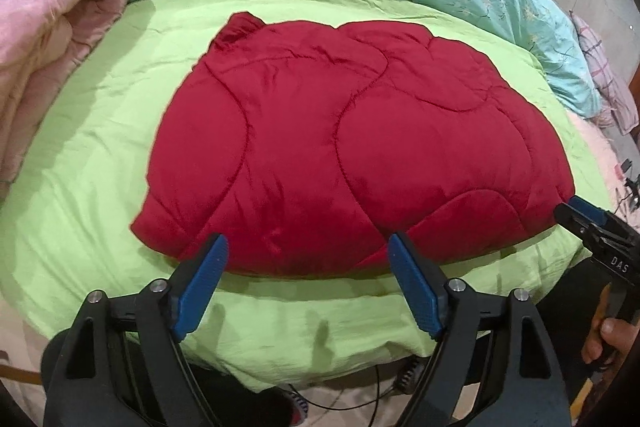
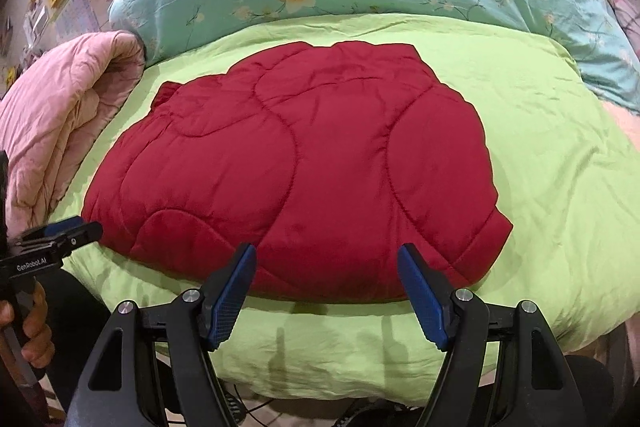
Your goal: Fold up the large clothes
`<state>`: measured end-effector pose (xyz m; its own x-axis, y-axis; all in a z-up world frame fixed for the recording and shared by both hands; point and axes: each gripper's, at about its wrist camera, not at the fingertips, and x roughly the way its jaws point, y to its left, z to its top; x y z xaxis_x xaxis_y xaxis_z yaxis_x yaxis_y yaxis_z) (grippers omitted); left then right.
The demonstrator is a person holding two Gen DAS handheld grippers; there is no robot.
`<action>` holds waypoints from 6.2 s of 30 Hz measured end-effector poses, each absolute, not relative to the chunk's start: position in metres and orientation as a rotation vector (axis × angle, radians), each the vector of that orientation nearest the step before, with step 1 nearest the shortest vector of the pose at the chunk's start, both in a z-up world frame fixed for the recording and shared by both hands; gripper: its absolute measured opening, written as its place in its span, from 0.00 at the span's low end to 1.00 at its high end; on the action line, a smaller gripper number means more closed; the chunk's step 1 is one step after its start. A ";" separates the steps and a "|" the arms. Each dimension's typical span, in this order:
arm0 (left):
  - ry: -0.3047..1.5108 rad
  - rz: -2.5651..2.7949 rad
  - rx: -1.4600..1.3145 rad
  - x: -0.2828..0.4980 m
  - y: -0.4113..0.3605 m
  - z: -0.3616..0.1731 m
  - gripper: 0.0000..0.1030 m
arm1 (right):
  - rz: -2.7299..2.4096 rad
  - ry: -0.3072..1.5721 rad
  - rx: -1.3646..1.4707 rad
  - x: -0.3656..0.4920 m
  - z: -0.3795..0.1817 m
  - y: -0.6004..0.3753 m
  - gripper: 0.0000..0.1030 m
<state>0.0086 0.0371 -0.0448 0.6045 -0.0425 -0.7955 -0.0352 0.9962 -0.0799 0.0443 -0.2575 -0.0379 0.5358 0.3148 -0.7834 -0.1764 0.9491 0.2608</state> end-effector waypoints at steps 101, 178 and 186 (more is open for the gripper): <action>0.858 0.066 0.098 0.038 0.005 -0.011 0.91 | 0.454 0.997 -0.035 0.084 -0.011 -0.201 1.00; 0.833 0.046 0.097 0.040 -0.001 -0.003 0.91 | 0.445 0.980 -0.029 0.087 0.001 -0.202 1.00; 0.828 0.050 0.097 0.040 0.000 -0.001 0.91 | 0.444 0.976 -0.027 0.088 0.003 -0.202 1.00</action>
<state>0.0401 -0.0004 -0.0010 0.6756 0.0822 -0.7326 -0.0068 0.9944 0.1054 0.0884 -0.2019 0.0027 0.4781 0.3519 -0.8047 -0.3758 0.9101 0.1747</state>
